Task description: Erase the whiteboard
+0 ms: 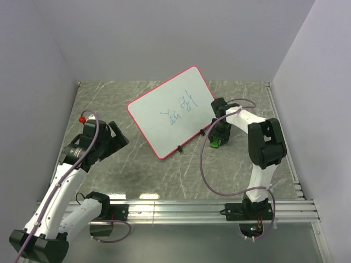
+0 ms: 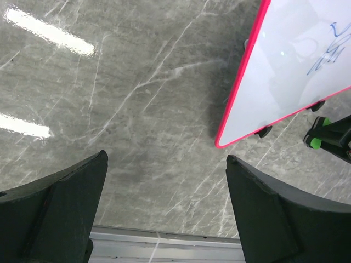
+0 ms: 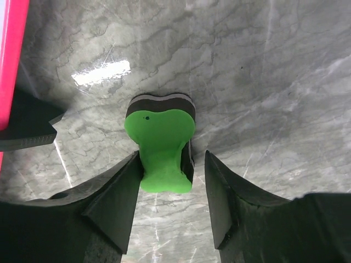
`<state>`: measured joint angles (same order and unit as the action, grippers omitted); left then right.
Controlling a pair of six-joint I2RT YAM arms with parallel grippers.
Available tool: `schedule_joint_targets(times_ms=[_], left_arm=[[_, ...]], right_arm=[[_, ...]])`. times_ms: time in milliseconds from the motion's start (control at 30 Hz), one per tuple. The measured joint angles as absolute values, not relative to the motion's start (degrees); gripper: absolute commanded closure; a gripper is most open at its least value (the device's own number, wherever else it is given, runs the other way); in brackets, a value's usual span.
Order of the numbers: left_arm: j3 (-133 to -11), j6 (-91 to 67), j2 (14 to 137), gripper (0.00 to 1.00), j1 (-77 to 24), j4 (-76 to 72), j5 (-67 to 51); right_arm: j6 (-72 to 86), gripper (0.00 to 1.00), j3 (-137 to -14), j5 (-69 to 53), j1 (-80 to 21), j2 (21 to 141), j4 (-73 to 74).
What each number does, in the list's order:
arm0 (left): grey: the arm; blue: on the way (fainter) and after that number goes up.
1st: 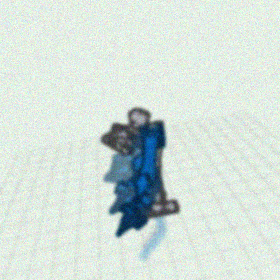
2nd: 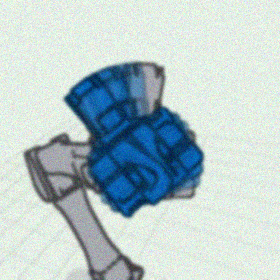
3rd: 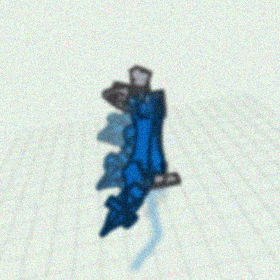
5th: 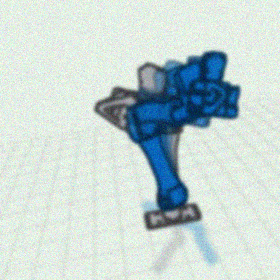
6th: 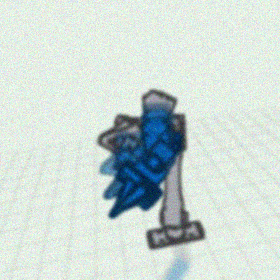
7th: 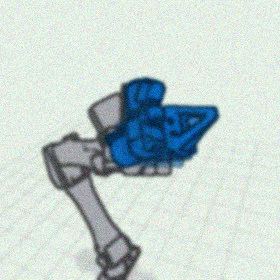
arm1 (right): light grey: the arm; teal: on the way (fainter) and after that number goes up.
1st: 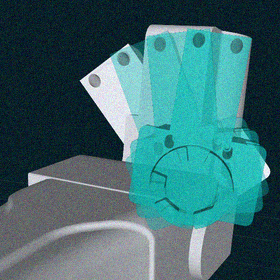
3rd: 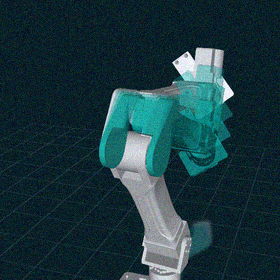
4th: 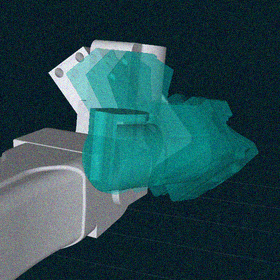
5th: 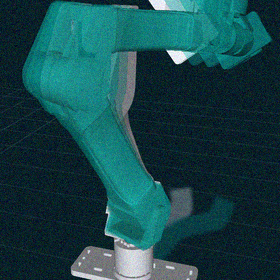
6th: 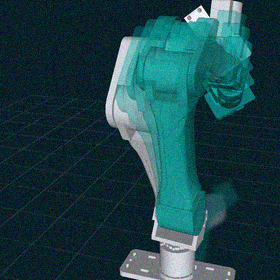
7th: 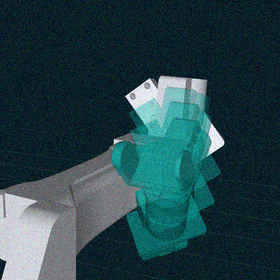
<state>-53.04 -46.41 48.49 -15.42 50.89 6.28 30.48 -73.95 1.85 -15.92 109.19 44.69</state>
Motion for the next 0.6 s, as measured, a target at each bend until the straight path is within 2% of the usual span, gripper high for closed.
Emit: schedule_joint_targets(times_ms=[233, 300, 333, 400, 533, 600], left_arm=[[-52.77, -47.07, 46.28, 0.06, -15.42, 51.77, 5.87], [-52.75, -47.31, 46.22, 0.07, -15.42, 51.9, 5.85], [-52.75, -47.42, 46.22, 0.06, -15.42, 51.94, 5.85], [-52.75, -47.51, 46.22, 0.06, -15.42, 52.05, 5.8], [-52.71, -47.46, 46.15, 0.05, -15.42, 52.14, 5.15], [-52.42, -47.31, 45.95, 0.05, -15.42, 51.86, 4.32]], right_arm=[[30.33, 0.48, -74.32, 2.2, -15.92, 109.1, 45.04], [30.33, 0.54, -74.35, 2.17, -15.92, 109.1, 45.04], [30.33, 0.61, -74.35, 2.15, -15.92, 109.1, 45.01], [30.15, 0.71, -74.22, 2.15, -15.92, 109.1, 44.71], [30.3, 0.73, -72.84, 2.13, -15.92, 108.25, 43.38], [30.35, 0.78, -71.92, 2.11, -15.92, 107.66, 42.39]])
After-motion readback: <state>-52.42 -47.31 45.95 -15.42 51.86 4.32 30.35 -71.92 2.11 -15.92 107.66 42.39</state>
